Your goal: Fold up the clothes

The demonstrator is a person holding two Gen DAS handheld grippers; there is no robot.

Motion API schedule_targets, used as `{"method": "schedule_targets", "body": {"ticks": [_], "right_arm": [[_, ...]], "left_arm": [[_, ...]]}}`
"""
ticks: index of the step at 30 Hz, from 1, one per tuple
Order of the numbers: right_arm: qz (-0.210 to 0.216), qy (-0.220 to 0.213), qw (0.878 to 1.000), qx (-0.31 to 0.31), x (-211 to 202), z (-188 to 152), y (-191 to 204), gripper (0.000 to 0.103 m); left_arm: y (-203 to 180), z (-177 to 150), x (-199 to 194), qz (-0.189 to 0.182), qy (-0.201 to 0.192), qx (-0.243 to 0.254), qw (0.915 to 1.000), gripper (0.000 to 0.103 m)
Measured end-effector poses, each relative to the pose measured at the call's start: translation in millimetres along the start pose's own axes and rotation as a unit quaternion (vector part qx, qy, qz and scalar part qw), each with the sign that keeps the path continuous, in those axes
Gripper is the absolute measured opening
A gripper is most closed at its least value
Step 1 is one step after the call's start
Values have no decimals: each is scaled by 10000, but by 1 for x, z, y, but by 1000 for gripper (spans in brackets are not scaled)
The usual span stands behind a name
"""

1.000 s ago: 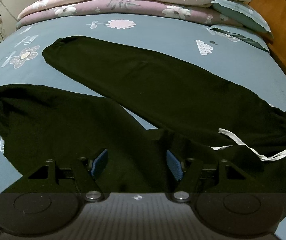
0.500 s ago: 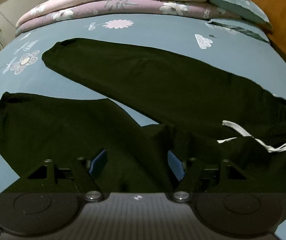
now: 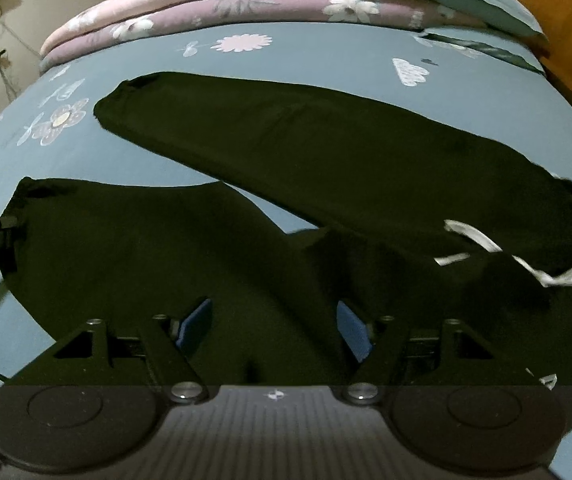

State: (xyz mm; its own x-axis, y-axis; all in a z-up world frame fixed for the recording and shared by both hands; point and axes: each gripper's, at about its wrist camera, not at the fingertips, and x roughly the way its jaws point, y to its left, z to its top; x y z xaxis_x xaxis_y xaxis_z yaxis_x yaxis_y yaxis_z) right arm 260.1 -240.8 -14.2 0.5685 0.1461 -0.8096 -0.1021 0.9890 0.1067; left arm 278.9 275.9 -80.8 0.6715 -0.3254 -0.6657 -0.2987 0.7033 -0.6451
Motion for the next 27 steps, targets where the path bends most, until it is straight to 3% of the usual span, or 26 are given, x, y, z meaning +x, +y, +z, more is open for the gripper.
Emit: {"method": "schedule_targets", "body": {"ticks": [3, 4, 6, 12, 22, 27], "right_arm": [[-103, 3, 9996, 253, -10, -14, -12, 74], [-140, 11, 9993, 344, -13, -19, -17, 74], [-214, 27, 9984, 527, -20, -29, -27, 74], [-580, -42, 9900, 1282, -31, -51, -63, 75], [-751, -4, 9796, 1862, -30, -66, -109, 75], [-694, -52, 9729, 2203, -37, -78, -135, 75]], "left_arm": [[-7, -3, 1, 86, -56, 78, 9999, 53], [-10, -4, 1, 170, -84, 104, 9998, 35], [-11, -6, 3, 329, -16, 77, 9994, 14], [-21, -2, -10, 697, 33, -14, 9976, 9], [-24, 1, -74, 1188, 22, -186, 9927, 9], [-11, -13, -82, 1600, 87, -357, 9864, 9]]}}
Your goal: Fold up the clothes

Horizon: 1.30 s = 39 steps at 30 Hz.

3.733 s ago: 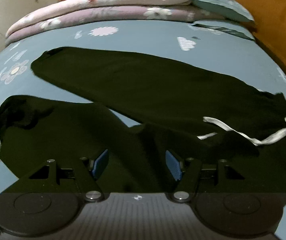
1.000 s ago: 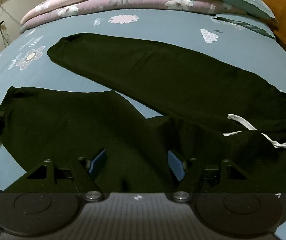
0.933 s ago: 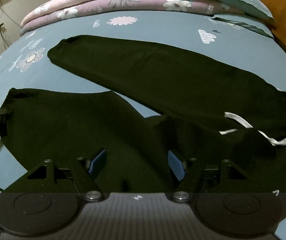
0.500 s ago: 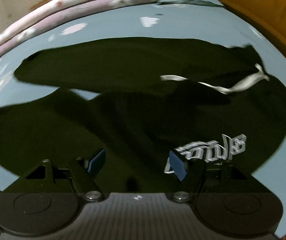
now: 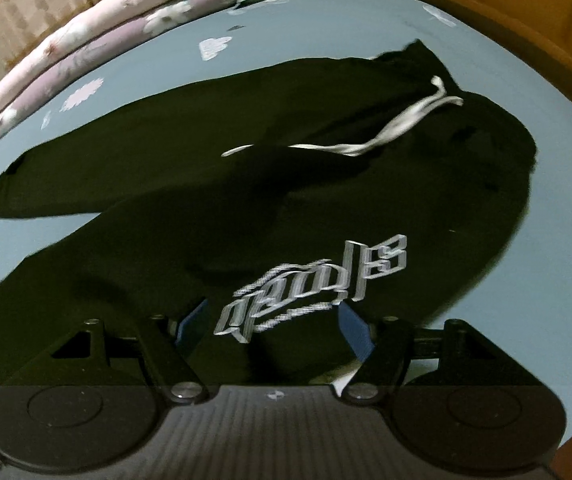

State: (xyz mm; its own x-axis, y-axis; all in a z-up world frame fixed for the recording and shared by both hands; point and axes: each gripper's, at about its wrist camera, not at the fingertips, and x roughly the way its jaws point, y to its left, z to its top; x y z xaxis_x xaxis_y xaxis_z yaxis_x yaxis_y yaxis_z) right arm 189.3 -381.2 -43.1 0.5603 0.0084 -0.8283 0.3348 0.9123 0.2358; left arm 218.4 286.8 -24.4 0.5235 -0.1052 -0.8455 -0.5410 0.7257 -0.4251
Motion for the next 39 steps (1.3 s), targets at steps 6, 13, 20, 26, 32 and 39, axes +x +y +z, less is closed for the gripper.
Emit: {"method": "schedule_targets", "body": {"ticks": [6, 13, 20, 26, 32, 39], "right_arm": [[35, 74, 9993, 364, 2, 1, -35, 75], [181, 143, 9920, 1244, 15, 2, -94, 73], [813, -124, 9708, 2254, 28, -5, -142, 63], [457, -84, 9782, 2025, 37, 4, -141, 8], [350, 22, 9856, 1656, 19, 12, -143, 7], [26, 335, 9912, 1278, -3, 17, -144, 7]], "left_arm": [[19, -17, 0, 533, 99, -197, 9983, 9], [18, -30, 7, 843, 59, -225, 9962, 9], [16, -33, 15, 1021, 136, -318, 9942, 11], [8, -31, 16, 1147, 160, -246, 9930, 12], [12, -35, 8, 1123, 329, -290, 9927, 12], [20, -42, 8, 1223, 633, -277, 9901, 19]]}}
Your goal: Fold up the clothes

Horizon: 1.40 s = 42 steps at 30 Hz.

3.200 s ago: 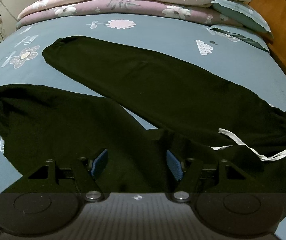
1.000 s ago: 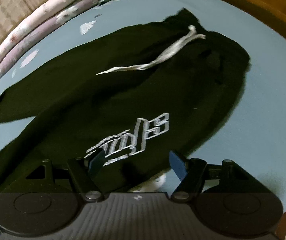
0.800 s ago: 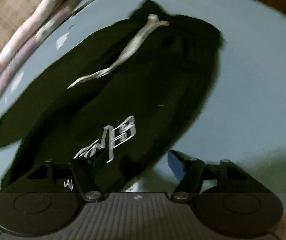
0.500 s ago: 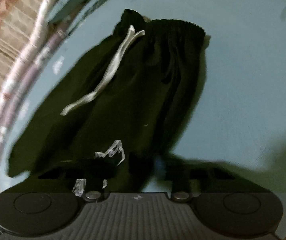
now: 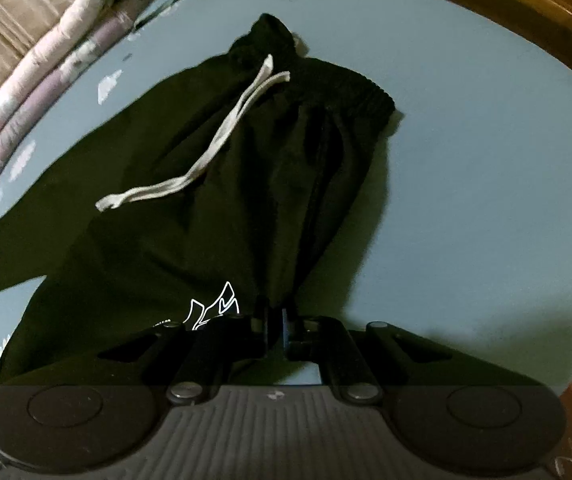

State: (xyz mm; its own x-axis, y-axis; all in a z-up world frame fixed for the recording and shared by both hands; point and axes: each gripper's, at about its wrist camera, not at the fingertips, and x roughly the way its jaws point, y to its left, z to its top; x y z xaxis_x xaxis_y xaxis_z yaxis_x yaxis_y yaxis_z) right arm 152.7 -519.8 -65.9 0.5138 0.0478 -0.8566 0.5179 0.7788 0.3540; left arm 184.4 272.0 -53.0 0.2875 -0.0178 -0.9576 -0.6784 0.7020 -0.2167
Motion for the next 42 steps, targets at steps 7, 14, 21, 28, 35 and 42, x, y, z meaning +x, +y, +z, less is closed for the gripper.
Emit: {"method": "schedule_targets", "body": {"ticks": [7, 14, 21, 28, 35, 42], "right_arm": [[-496, 11, 9987, 84, 6, 0, 0, 24], [-682, -995, 9924, -247, -43, 29, 21, 43], [-15, -890, 9933, -741, -24, 22, 78, 45], [-19, -728, 9946, -744, -13, 9, 105, 45], [-106, -797, 9943, -701, -19, -7, 126, 45], [-171, -831, 9936, -749, -19, -13, 148, 47]], "left_arm": [[7, -3, -8, -17, -148, 1, 9999, 41], [1, 2, -49, -71, -1079, 871, 9903, 44], [-44, 4, -21, 12, -1216, 2860, 9505, 49], [-39, 32, 6, -350, -1229, 3232, 9376, 50], [-53, 60, 18, -1174, -1324, 3255, 9288, 20], [-63, 86, 37, -1277, -1057, 3118, 9356, 26]]}}
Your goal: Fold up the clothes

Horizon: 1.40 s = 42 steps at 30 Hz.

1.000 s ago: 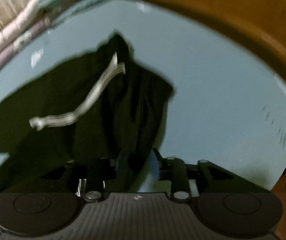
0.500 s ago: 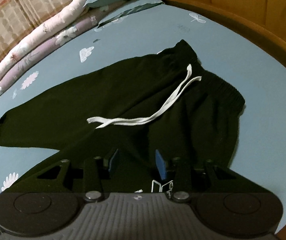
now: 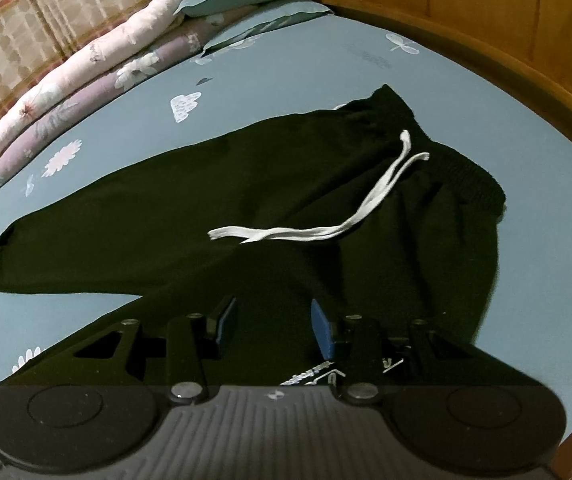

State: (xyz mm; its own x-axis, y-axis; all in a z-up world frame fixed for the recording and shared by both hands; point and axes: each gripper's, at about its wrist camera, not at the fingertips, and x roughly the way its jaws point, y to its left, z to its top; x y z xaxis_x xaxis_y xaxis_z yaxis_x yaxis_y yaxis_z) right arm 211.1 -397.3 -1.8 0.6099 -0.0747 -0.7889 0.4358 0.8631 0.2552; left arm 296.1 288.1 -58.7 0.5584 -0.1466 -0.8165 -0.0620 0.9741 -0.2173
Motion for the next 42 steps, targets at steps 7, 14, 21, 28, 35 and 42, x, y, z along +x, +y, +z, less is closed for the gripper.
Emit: {"method": "schedule_targets", "body": {"ticks": [7, 14, 21, 28, 35, 42], "right_arm": [[5, 43, 10000, -74, 9, 6, 15, 49], [336, 162, 9973, -625, 22, 15, 40, 56], [712, 449, 9929, -838, 47, 16, 56, 57], [921, 506, 9889, -1051, 53, 21, 65, 57], [895, 494, 9890, -1065, 47, 20, 59, 57], [925, 565, 9888, -1025, 55, 18, 56, 57]], "left_arm": [[6, 7, 1, 108, -234, -294, 9992, 21], [15, -4, -39, 327, -315, -713, 9964, 29], [9, -54, -68, 227, -118, -1207, 9924, 51], [8, -85, -47, 252, -55, -1844, 9825, 48], [11, -88, -61, 270, -77, -2250, 9740, 18], [13, -96, -69, 579, 104, -2245, 9727, 28]]}}
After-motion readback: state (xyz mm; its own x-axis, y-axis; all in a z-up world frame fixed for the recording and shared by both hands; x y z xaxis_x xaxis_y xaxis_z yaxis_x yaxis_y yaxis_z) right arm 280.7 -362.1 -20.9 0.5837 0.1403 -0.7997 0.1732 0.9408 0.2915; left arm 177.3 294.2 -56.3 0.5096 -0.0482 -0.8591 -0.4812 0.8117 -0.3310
